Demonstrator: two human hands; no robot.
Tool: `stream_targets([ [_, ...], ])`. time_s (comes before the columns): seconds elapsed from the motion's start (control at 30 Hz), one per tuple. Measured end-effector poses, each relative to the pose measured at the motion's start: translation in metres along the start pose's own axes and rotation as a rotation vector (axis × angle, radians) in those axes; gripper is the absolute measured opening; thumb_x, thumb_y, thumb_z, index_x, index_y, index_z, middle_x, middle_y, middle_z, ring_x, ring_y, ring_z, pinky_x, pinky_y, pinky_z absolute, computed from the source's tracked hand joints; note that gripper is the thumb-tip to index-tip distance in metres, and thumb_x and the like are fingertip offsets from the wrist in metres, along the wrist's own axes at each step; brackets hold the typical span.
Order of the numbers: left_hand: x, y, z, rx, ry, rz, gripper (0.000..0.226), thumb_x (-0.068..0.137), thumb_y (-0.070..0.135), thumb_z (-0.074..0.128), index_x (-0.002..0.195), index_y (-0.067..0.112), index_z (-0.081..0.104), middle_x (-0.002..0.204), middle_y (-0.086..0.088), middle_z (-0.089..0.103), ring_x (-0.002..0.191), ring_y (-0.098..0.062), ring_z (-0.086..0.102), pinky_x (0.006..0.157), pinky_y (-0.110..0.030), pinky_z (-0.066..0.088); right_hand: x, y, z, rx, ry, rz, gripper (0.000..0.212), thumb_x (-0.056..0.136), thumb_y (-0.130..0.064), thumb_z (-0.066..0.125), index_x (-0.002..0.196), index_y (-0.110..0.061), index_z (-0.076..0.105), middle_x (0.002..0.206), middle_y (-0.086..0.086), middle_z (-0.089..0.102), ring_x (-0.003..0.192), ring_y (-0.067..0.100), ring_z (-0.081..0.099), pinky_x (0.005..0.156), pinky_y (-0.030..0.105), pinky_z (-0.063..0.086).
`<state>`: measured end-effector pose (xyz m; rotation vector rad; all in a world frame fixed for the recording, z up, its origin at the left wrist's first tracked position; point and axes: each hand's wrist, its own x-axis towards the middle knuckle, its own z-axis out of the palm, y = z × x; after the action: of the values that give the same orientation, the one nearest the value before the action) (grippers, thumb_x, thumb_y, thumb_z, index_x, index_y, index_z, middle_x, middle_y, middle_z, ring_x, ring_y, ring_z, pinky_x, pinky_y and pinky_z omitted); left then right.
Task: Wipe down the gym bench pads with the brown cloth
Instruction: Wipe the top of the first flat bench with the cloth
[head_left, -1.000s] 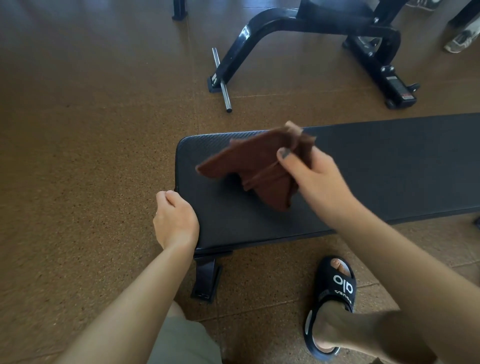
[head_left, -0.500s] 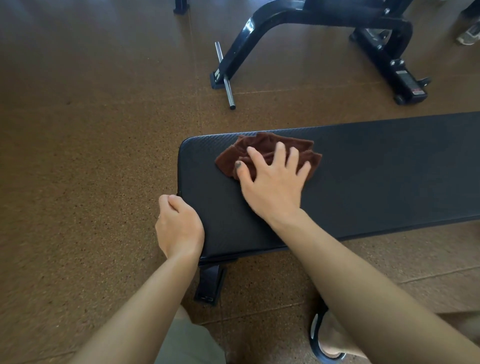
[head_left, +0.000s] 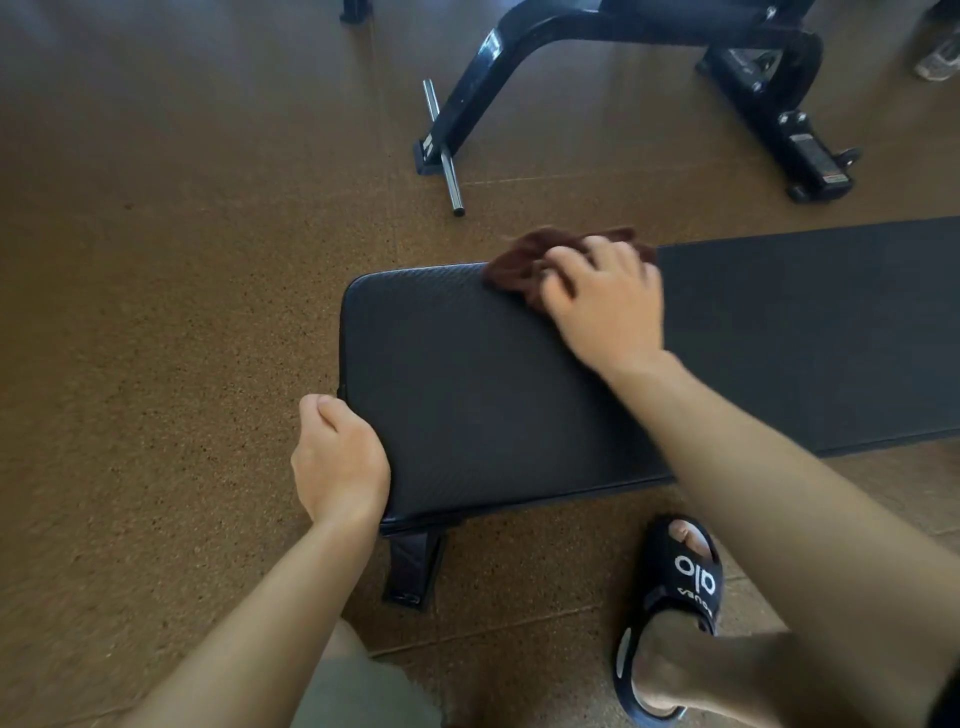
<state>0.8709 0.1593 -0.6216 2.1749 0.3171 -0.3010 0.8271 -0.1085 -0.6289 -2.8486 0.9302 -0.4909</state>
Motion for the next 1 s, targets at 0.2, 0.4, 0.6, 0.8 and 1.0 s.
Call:
stream_targets([
  [0.2, -0.001, 0.002, 0.003, 0.034, 0.028, 0.002, 0.035, 0.108, 0.031, 0.020, 0.102, 0.016, 0.051, 0.087, -0.002, 0.057, 0.090, -0.034, 0.057, 0.084, -0.051, 0.048, -0.026, -0.039, -0.009, 0.022, -0.041, 0.238, 0.042, 0.096, -0.050, 0.040, 0.125, -0.034, 0.066, 0.140, 0.001, 0.058, 0.137, 0.032, 0.044, 0.112, 0.061, 0.031],
  [0.4, -0.001, -0.001, -0.001, 0.009, 0.040, 0.011, 0.035, 0.110, 0.030, 0.024, 0.110, 0.015, 0.056, 0.095, -0.005, 0.056, 0.094, -0.032, 0.053, 0.084, -0.043, 0.040, -0.107, -0.127, -0.013, 0.194, -0.131, -0.419, 0.036, 0.102, -0.048, 0.047, 0.128, -0.035, 0.067, 0.140, 0.002, 0.060, 0.134, 0.032, 0.048, 0.109, 0.056, 0.034],
  [0.6, -0.003, 0.002, 0.000, 0.031, 0.012, -0.024, 0.034, 0.107, 0.029, 0.021, 0.103, 0.015, 0.052, 0.089, -0.001, 0.053, 0.089, -0.031, 0.052, 0.079, -0.043, 0.040, -0.034, -0.006, -0.012, -0.006, 0.013, -0.182, 0.034, 0.100, -0.051, 0.047, 0.121, -0.035, 0.069, 0.128, 0.001, 0.064, 0.121, 0.034, 0.057, 0.092, 0.049, 0.043],
  [0.8, -0.012, 0.017, -0.006, 0.175, -0.026, -0.123, 0.038, 0.107, 0.034, 0.016, 0.114, 0.017, 0.049, 0.107, -0.015, 0.061, 0.101, -0.040, 0.056, 0.093, -0.051, 0.047, -0.031, -0.014, -0.026, -0.070, -0.078, 0.141, 0.032, 0.104, -0.044, 0.045, 0.124, -0.027, 0.064, 0.133, 0.011, 0.060, 0.129, 0.040, 0.049, 0.097, 0.061, 0.042],
  [1.0, -0.039, 0.067, -0.036, 0.289, -0.216, -0.241, 0.054, 0.106, 0.051, 0.026, 0.154, 0.026, 0.032, 0.153, -0.011, 0.048, 0.135, -0.038, 0.048, 0.114, -0.055, 0.037, -0.101, -0.097, -0.088, 0.175, -0.538, -0.139, 0.029, 0.105, -0.049, 0.046, 0.120, -0.031, 0.063, 0.127, 0.002, 0.061, 0.126, 0.033, 0.054, 0.096, 0.052, 0.047],
])
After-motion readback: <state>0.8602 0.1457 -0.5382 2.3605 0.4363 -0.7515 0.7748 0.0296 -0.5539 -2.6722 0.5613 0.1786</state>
